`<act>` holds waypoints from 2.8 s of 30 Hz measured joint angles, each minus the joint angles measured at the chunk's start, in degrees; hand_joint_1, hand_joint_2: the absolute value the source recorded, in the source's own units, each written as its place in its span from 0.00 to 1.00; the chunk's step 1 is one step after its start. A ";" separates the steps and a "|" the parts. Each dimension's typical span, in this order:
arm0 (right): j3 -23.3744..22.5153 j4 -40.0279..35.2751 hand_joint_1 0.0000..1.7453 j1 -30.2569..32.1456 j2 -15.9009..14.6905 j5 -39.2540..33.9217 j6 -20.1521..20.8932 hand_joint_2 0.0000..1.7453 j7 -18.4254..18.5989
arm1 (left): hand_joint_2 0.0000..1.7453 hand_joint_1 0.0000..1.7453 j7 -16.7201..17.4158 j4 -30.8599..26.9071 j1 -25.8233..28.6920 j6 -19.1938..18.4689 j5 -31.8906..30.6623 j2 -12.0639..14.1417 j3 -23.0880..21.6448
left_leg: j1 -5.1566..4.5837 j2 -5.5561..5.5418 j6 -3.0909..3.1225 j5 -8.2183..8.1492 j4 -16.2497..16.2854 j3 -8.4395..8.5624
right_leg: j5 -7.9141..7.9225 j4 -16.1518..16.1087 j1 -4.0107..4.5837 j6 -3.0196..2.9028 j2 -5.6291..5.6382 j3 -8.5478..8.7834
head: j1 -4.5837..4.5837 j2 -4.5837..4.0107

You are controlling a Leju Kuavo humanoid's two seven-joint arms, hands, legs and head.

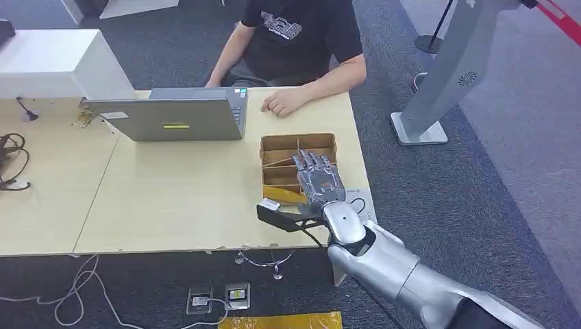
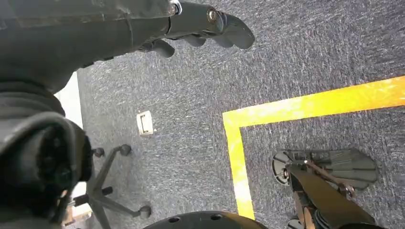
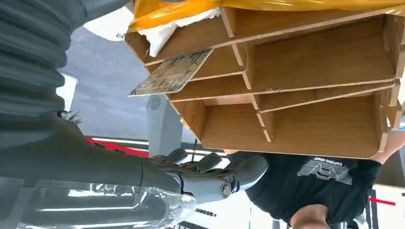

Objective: Pass the card to the sensor for recognition and then transmit it.

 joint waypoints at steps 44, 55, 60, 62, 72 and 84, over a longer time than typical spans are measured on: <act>-2.05 5.94 0.07 -1.10 0.77 0.68 1.79 1.00 0.24 | 0.00 0.00 -0.07 0.00 0.06 2.05 3.23 -0.28 0.59 | 0.00 0.00 0.00 0.00 0.00 0.00 | 0.00 0.00 0.00 0.00 0.00 0.00 | 0.00 0.00; -2.97 7.10 1.00 -1.09 0.76 0.26 1.97 1.00 -0.04 | 0.00 0.00 0.04 0.00 0.07 1.49 3.23 -0.28 0.59 | 0.00 0.00 0.00 0.00 0.00 0.01 | 0.00 0.00 0.00 0.00 0.00 0.00 | 0.02 0.00; -3.13 7.10 1.00 -1.12 0.61 1.09 2.41 1.00 0.77 | 0.00 0.00 -0.04 0.00 0.07 1.62 3.23 -0.28 0.59 | 0.00 0.00 0.00 0.00 0.01 0.03 | 0.00 0.00 0.00 0.00 0.01 0.00 | 0.00 0.00; -3.26 7.10 1.00 -1.12 0.46 1.44 2.71 1.00 1.14 | 0.00 0.00 -0.04 0.00 0.07 1.60 3.23 -0.28 0.59 | 0.00 0.00 0.00 0.00 0.01 0.03 | 0.00 0.00 0.00 0.00 0.00 0.00 | 0.02 0.00; -3.84 6.91 1.00 -1.07 -0.28 1.75 3.80 1.00 2.10 | 0.00 0.00 -0.04 0.00 0.07 1.20 2.82 -0.28 0.59 | 0.00 0.02 0.00 0.00 0.01 0.07 | 0.01 -0.01 0.00 0.00 0.02 0.02 | 0.02 0.00; -5.11 1.10 1.00 -1.78 -1.86 8.19 -0.52 1.00 3.61 | 0.00 0.00 -1.22 0.28 0.07 1.01 1.62 -0.28 0.57 | 0.00 0.04 -0.01 0.00 0.02 0.07 | 0.02 0.01 0.01 -0.03 0.05 0.02 | 0.00 0.00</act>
